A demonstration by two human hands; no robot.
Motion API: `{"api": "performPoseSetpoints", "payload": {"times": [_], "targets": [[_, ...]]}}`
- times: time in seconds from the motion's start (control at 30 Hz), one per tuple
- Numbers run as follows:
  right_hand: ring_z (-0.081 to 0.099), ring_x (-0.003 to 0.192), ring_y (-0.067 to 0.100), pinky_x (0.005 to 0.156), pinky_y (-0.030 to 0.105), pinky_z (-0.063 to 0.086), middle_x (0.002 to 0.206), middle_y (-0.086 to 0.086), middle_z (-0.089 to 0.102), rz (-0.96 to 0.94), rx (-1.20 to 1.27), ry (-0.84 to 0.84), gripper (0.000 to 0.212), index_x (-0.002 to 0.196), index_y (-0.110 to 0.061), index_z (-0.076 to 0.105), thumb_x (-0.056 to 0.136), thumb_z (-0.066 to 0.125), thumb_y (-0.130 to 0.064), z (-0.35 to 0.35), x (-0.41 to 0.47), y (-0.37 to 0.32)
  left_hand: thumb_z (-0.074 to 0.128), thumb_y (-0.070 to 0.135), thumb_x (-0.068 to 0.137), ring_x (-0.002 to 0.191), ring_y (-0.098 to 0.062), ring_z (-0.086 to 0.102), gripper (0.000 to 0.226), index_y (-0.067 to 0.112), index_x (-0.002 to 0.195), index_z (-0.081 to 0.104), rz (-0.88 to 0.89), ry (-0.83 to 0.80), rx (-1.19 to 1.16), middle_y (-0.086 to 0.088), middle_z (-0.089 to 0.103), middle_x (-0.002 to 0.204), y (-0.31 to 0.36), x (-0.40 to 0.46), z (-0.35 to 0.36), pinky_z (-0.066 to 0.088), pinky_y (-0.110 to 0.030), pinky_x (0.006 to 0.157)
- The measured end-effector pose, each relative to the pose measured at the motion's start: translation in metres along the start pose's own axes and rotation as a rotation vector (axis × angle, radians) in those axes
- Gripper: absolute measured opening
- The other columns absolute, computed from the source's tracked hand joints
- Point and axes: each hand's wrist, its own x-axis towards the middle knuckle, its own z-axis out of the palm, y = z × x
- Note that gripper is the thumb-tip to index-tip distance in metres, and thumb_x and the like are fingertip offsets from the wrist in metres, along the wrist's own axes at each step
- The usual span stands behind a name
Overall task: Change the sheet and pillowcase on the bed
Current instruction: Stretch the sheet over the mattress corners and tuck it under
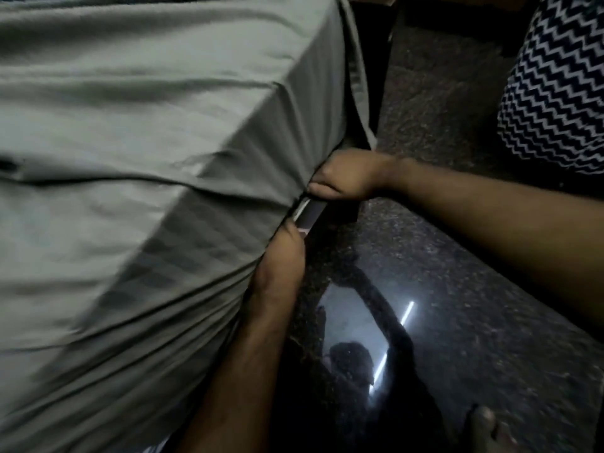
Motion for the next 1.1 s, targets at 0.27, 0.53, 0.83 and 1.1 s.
{"api": "performPoseSetpoints", "payload": {"times": [0.27,0.53,0.83,1.1], "targets": [[0.051,0.133,0.027,0.109,0.033,0.036,0.144,0.009,0.056,-0.021,-0.091,0.306,0.044,0.143,-0.011,0.053,0.108,0.037,-0.032,0.026,-0.076,0.019,0.047,0.014,0.102,0.142,-0.024,0.045,0.042,-0.003,0.139,0.054,0.503,0.009,-0.338,-0.014,0.047,0.152,0.004,0.014,0.005,0.023,-0.020,0.120],[0.052,0.129,0.031,0.107,0.036,0.042,0.149,0.016,0.047,0.260,-0.015,0.232,0.052,0.150,-0.010,0.043,0.106,0.028,-0.033,0.026,-0.074,0.032,0.030,0.050,0.105,0.133,-0.027,0.050,0.064,0.008,0.152,0.038,0.126,0.050,-0.169,-0.014,0.051,0.148,0.057,0.045,0.013,0.039,-0.033,0.105],[0.064,0.088,0.043,0.084,0.044,0.046,0.092,0.025,0.067,0.154,-0.220,-0.156,0.039,0.099,0.002,0.065,0.097,0.037,-0.025,-0.021,-0.018,0.036,0.022,0.067,0.095,0.119,-0.036,0.060,0.075,0.013,0.135,0.055,-0.145,0.036,-0.159,-0.020,0.065,0.128,0.044,0.036,0.015,0.048,-0.041,0.099],[0.061,0.111,0.043,0.096,0.050,0.049,0.123,0.027,0.063,0.194,-0.187,-0.333,0.040,0.121,0.004,0.062,0.098,0.041,-0.021,-0.030,-0.006,0.024,0.029,0.057,0.096,0.131,-0.036,0.051,0.073,0.002,0.140,0.047,0.096,-0.097,-0.090,-0.025,0.054,0.140,0.023,0.027,0.001,0.039,-0.039,0.110]]}}
